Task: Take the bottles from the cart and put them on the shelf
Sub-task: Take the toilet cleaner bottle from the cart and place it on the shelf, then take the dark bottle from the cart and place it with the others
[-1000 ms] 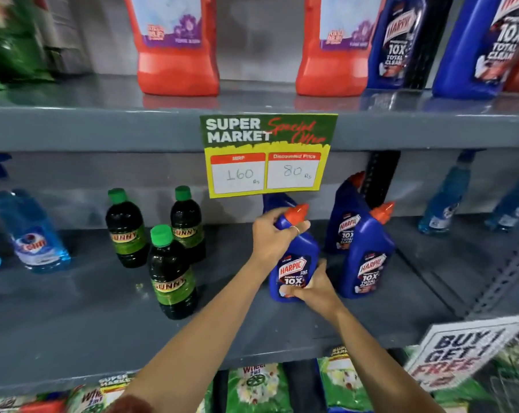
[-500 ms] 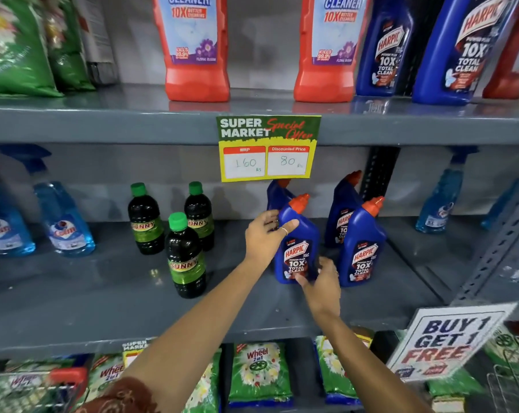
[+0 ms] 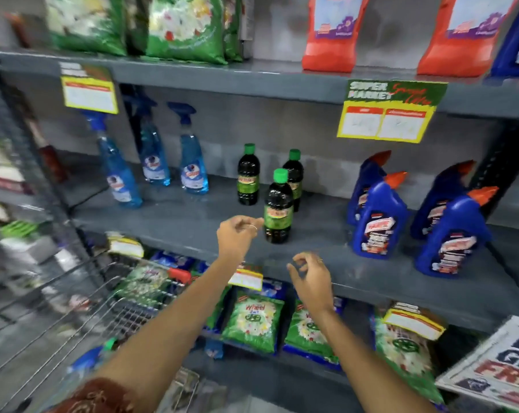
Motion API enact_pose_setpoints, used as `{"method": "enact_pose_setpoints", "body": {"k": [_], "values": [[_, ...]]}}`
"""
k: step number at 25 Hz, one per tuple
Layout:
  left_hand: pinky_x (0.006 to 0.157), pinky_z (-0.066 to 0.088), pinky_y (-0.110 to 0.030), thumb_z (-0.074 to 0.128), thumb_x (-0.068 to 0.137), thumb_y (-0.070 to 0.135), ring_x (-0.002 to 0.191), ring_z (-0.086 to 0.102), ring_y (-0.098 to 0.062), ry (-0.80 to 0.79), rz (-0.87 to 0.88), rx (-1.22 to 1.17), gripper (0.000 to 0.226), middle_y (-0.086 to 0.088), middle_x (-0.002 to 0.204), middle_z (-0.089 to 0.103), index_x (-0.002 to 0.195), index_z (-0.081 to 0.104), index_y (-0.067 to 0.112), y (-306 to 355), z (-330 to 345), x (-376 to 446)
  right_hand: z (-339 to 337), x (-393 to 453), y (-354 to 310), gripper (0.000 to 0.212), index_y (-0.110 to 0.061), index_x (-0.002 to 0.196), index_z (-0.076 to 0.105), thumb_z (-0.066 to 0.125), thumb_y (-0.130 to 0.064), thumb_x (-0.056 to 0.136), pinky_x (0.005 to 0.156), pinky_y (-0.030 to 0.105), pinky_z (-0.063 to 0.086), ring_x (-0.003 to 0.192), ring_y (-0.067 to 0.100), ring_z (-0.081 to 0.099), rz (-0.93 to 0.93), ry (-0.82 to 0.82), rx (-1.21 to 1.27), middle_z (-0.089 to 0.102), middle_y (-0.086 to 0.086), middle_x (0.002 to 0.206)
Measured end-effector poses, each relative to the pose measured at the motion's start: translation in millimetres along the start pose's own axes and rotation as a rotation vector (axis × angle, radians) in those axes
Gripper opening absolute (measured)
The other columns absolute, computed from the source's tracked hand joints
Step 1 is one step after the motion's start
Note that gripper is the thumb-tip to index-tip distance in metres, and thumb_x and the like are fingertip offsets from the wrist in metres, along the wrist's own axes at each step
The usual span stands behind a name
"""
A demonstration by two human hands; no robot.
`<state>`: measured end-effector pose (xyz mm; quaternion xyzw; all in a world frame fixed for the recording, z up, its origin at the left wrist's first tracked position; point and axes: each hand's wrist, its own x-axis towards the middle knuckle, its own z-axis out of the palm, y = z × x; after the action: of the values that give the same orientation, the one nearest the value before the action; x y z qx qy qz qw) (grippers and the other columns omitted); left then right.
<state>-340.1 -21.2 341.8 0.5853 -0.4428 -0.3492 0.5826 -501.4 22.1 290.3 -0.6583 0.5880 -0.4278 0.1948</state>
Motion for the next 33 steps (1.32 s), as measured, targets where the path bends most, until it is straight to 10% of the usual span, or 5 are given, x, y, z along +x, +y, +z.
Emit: {"method": "enact_pose_setpoints", "body": {"k": [18, 26, 30, 33], "values": [[0.059, 0.045, -0.029, 0.066, 0.079, 0.005, 0.066, 0.057, -0.023, 0.494, -0.623, 0.042, 0.020, -0.006, 0.066, 0.061, 0.063, 0.056, 0.014, -228, -296, 42, 321, -3, -108, 0.007, -0.010, 0.087, 0.063, 0.062, -0.014, 0.081, 0.068, 0.029, 0.044, 0.077, 0.019, 0.055, -0.168, -0.844, -0.109, 0.068, 0.008, 0.085], [0.084, 0.050, -0.041, 0.070, 0.073, 0.031, 0.095, 0.066, -0.037, 0.468, -0.982, 0.239, 0.034, -0.027, 0.094, 0.071, 0.090, 0.070, 0.001, -355, -321, 48, 450, -16, -69, 0.016, -0.007, 0.092, 0.066, 0.064, -0.014, 0.078, 0.082, 0.036, 0.053, 0.097, 0.032, 0.064, 0.058, -1.203, -0.477, 0.070, 0.018, 0.102], [0.085, 0.047, -0.041, 0.063, 0.081, 0.033, 0.102, 0.061, -0.039, 0.401, -1.070, 0.342, 0.042, -0.030, 0.103, 0.067, 0.095, 0.064, -0.007, -374, -314, 60, 481, -27, -42, 0.014, -0.007, 0.071, 0.056, 0.065, -0.014, 0.079, 0.063, 0.027, 0.044, 0.082, 0.024, 0.056, 0.141, -1.368, -0.625, 0.059, 0.019, 0.089], [0.091, 0.048, -0.042, 0.061, 0.082, 0.035, 0.106, 0.059, -0.039, 0.416, -1.164, 0.293, 0.046, -0.028, 0.110, 0.065, 0.104, 0.060, -0.006, -389, -310, 65, 494, -35, -29, 0.022, -0.011, 0.102, 0.058, 0.063, -0.017, 0.082, 0.081, 0.030, 0.047, 0.101, 0.027, 0.057, 0.239, -1.485, -0.717, 0.060, 0.017, 0.109]]}}
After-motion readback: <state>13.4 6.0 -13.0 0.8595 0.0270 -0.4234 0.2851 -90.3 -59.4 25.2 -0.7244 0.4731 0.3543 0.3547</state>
